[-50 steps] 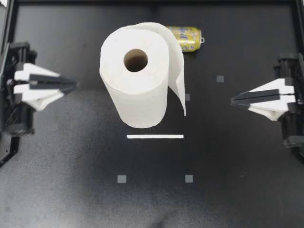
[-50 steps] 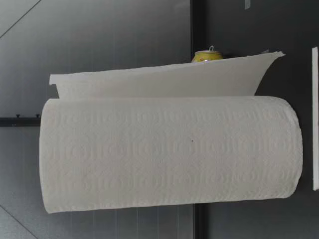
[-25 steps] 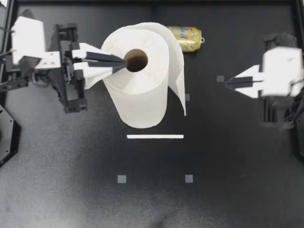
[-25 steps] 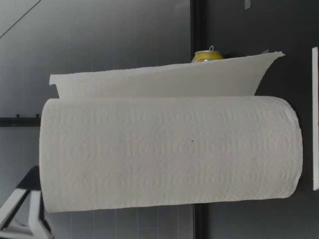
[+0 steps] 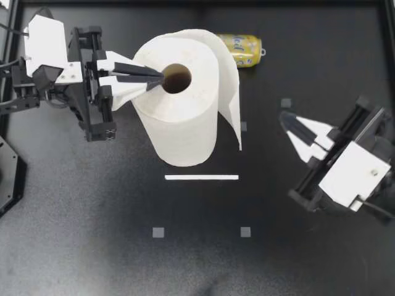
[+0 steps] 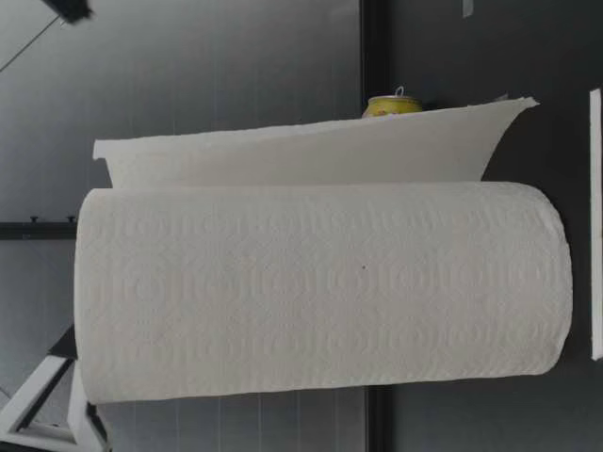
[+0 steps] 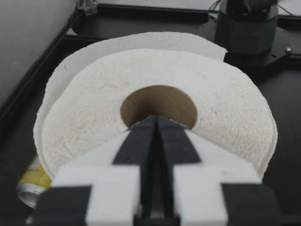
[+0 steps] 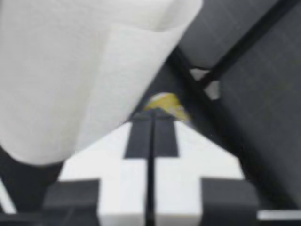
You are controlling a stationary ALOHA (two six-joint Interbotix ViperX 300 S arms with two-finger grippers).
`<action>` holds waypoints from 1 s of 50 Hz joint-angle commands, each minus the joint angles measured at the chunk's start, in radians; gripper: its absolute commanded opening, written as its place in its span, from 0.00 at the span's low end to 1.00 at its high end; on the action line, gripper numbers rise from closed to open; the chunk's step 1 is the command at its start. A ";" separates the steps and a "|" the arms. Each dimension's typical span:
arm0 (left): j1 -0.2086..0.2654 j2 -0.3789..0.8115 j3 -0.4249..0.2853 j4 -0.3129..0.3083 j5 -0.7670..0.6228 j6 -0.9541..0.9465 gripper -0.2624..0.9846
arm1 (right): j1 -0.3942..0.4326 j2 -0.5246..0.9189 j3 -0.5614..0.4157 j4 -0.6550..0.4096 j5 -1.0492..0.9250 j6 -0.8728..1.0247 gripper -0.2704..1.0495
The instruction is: Pick up a piece of paper towel and place it on the spilled liquid.
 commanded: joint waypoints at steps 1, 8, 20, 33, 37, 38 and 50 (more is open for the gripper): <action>0.005 0.000 -0.014 0.002 0.020 -0.003 0.33 | 0.006 0.028 -0.002 -0.046 0.003 0.121 0.26; 0.005 0.002 -0.017 0.000 0.032 -0.003 0.33 | 0.006 0.097 0.006 -0.097 0.003 0.341 0.34; 0.005 0.005 -0.014 0.000 0.035 -0.006 0.33 | -0.029 0.247 -0.029 -0.104 0.009 0.531 0.75; 0.005 0.008 -0.012 -0.002 0.035 -0.011 0.33 | -0.110 0.365 -0.109 -0.103 0.048 0.555 0.81; 0.005 0.008 -0.009 -0.002 0.035 -0.011 0.33 | -0.135 0.370 -0.109 -0.103 0.061 0.555 0.81; 0.005 0.008 -0.008 -0.003 0.035 -0.011 0.33 | -0.143 0.368 -0.109 -0.103 0.067 0.555 0.81; 0.005 0.008 0.000 -0.006 0.035 -0.012 0.33 | -0.236 0.371 -0.117 -0.120 0.081 0.552 0.80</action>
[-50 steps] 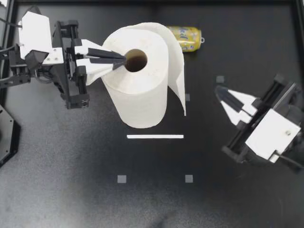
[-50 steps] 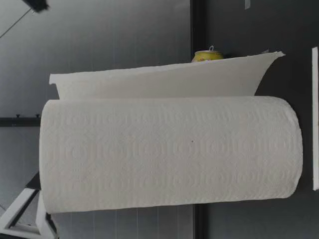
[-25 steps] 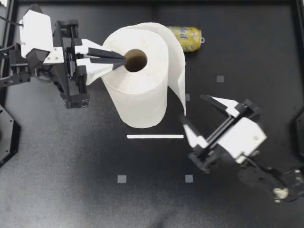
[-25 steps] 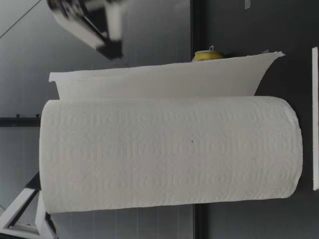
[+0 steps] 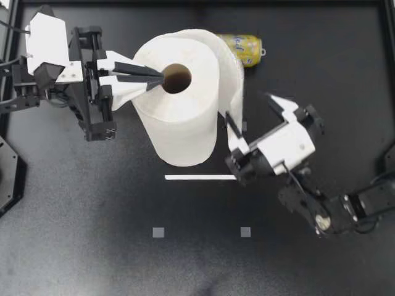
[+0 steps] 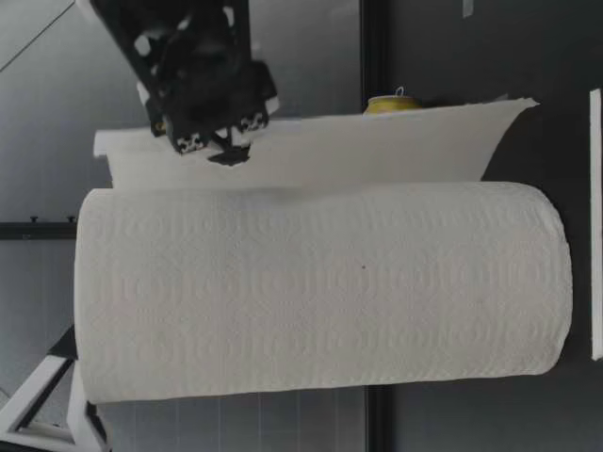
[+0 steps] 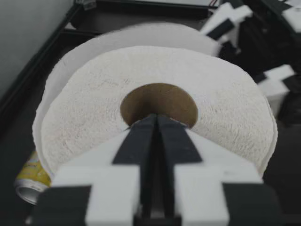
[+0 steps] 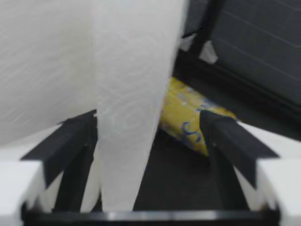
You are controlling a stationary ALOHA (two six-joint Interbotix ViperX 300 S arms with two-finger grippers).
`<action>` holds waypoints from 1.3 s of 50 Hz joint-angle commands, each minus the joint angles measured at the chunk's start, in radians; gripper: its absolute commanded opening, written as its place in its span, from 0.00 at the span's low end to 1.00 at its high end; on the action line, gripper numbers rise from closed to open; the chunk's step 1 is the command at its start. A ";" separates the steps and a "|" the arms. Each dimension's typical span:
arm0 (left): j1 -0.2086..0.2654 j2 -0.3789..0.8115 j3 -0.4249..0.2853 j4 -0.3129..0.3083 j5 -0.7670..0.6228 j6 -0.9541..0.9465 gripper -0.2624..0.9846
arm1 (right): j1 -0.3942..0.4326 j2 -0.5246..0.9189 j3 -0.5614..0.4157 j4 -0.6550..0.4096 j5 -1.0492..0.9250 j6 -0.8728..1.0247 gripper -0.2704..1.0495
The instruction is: Pick up a piece of paper towel and place it on the spilled liquid.
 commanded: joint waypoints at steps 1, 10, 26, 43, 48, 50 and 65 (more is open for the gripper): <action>0.003 0.009 0.005 -0.005 0.012 -0.003 0.33 | -0.038 -0.011 -0.023 -0.020 0.009 0.000 0.80; 0.003 0.006 0.006 -0.011 0.012 -0.005 0.33 | -0.089 -0.006 -0.035 -0.074 -0.005 0.000 0.80; 0.003 0.006 0.015 -0.015 0.012 -0.006 0.33 | -0.106 0.008 -0.046 -0.091 -0.029 0.000 0.63; 0.003 0.009 0.035 -0.035 0.014 -0.012 0.33 | -0.089 -0.002 -0.037 -0.084 -0.048 -0.002 0.07; 0.003 0.009 0.043 -0.038 0.014 -0.014 0.33 | -0.078 -0.003 -0.023 -0.064 -0.048 0.000 0.07; 0.006 0.009 0.043 -0.046 0.014 -0.014 0.33 | -0.074 -0.006 -0.014 -0.054 -0.048 0.003 0.07; 0.017 0.009 0.058 -0.064 0.014 -0.014 0.33 | -0.066 -0.032 0.081 0.040 -0.043 0.043 0.07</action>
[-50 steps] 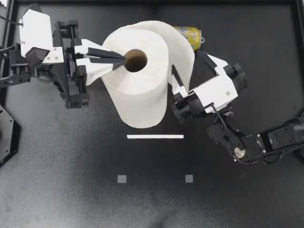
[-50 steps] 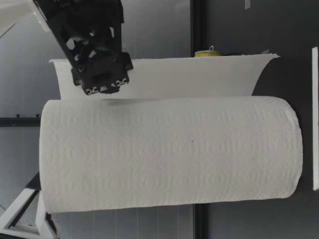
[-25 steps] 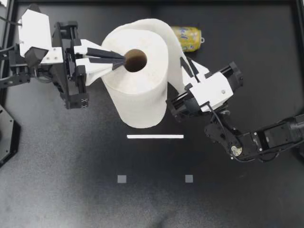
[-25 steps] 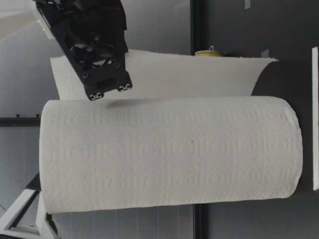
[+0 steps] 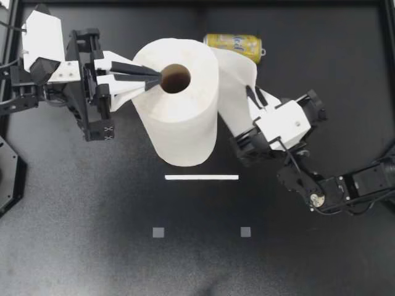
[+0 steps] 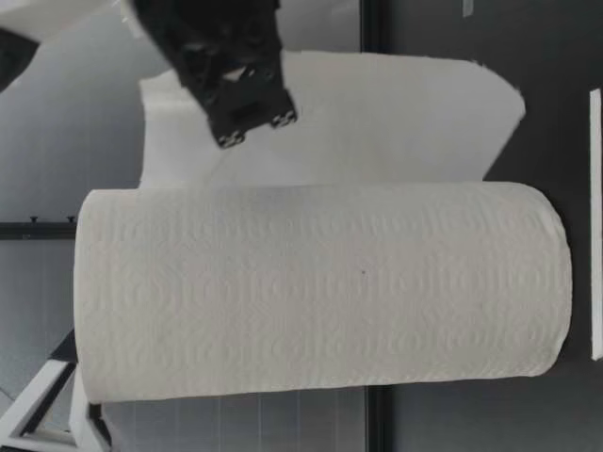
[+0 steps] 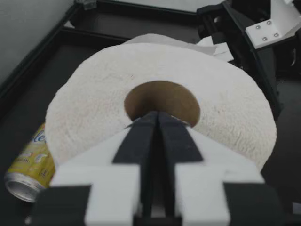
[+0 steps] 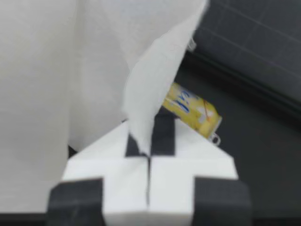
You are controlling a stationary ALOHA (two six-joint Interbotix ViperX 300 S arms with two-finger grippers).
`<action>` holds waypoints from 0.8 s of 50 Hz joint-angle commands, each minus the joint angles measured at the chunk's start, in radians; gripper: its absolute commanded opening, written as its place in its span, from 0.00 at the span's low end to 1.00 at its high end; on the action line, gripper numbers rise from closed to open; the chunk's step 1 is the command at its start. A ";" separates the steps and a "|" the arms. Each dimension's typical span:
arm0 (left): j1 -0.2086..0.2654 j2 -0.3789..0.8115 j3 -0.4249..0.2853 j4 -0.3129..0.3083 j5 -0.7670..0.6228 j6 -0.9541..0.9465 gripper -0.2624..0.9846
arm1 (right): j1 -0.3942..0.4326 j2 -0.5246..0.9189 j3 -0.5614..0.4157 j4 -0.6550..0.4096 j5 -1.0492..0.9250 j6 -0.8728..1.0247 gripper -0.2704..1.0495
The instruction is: Pick up a piece of paper towel and place it on the spilled liquid.
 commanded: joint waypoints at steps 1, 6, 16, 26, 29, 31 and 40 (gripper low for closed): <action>0.014 0.014 0.028 -0.005 0.017 -0.006 0.33 | 0.005 -0.037 0.020 0.031 0.008 0.025 0.07; 0.023 0.014 0.026 -0.008 0.063 -0.008 0.33 | 0.009 -0.052 0.066 0.064 0.008 0.064 0.07; 0.023 0.014 0.032 -0.008 0.075 -0.008 0.33 | 0.012 -0.075 0.178 0.121 0.048 0.104 0.07; 0.023 0.012 0.034 -0.009 0.057 -0.008 0.33 | -0.018 -0.060 0.279 0.178 0.077 0.115 0.07; 0.023 0.012 0.034 -0.009 0.054 -0.008 0.33 | -0.035 -0.052 0.302 0.186 0.077 0.124 0.07; 0.023 0.012 0.035 -0.009 0.054 -0.009 0.33 | -0.044 -0.048 0.319 0.189 0.077 0.127 0.07; 0.023 0.005 0.041 -0.011 0.046 -0.021 0.33 | -0.074 -0.075 0.373 0.216 0.066 0.129 0.07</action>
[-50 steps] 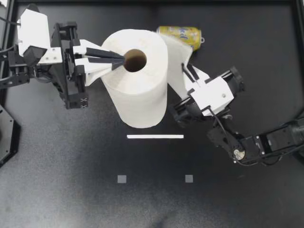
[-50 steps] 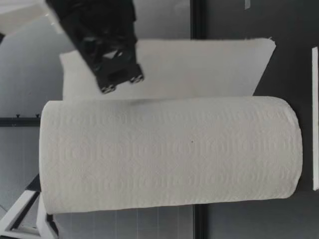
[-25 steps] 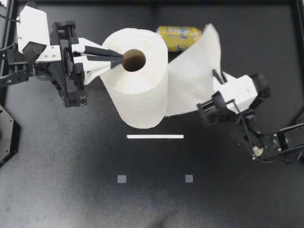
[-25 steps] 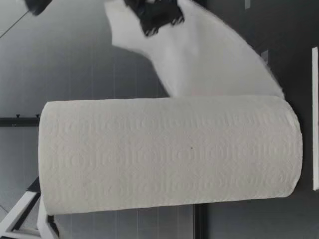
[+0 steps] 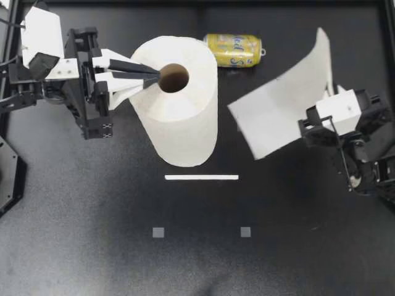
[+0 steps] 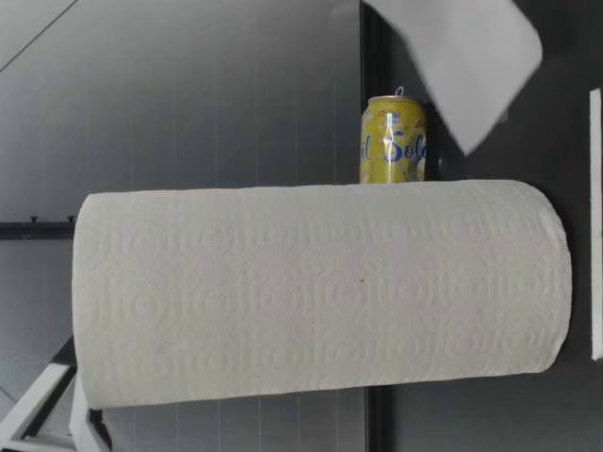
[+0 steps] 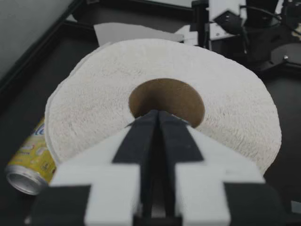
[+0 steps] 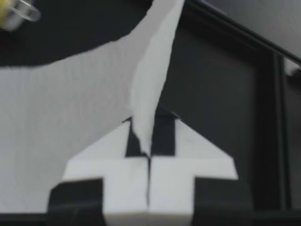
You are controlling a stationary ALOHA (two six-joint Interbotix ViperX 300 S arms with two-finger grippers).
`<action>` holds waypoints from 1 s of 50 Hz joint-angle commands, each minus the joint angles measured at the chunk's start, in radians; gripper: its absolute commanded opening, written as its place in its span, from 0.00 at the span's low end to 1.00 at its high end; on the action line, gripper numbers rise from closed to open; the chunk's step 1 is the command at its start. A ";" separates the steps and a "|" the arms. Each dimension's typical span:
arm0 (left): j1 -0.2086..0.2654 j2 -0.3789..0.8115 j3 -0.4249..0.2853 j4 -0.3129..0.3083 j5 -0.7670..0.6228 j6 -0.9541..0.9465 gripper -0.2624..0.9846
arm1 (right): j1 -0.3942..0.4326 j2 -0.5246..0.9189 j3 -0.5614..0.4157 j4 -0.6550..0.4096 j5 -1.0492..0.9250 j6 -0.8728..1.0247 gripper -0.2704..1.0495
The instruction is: Pick up a piece of paper towel and place it on the spilled liquid.
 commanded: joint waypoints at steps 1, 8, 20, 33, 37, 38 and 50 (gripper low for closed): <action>0.012 0.014 0.041 -0.002 0.018 -0.009 0.33 | -0.009 -0.041 0.008 -0.003 -0.006 0.005 0.07; 0.012 0.005 0.046 -0.002 -0.017 -0.008 0.33 | -0.064 -0.112 0.026 -0.063 -0.144 -0.003 0.07; 0.003 0.002 0.043 -0.003 -0.031 -0.005 0.33 | -0.325 -0.212 0.066 -0.224 -0.451 -0.094 0.07; 0.002 -0.008 0.035 -0.002 -0.077 -0.011 0.33 | -0.603 -0.213 0.021 -0.357 -0.733 -0.219 0.07; 0.002 -0.008 0.035 -0.002 -0.091 -0.011 0.33 | -0.661 -0.172 -0.005 -0.400 -0.788 -0.252 0.07; 0.002 -0.008 0.035 -0.002 -0.094 -0.011 0.33 | -0.672 -0.160 -0.014 -0.408 -0.799 -0.258 0.07; 0.002 -0.008 0.034 -0.006 -0.101 -0.014 0.33 | -0.761 -0.040 -0.123 -0.488 -0.882 -0.307 0.07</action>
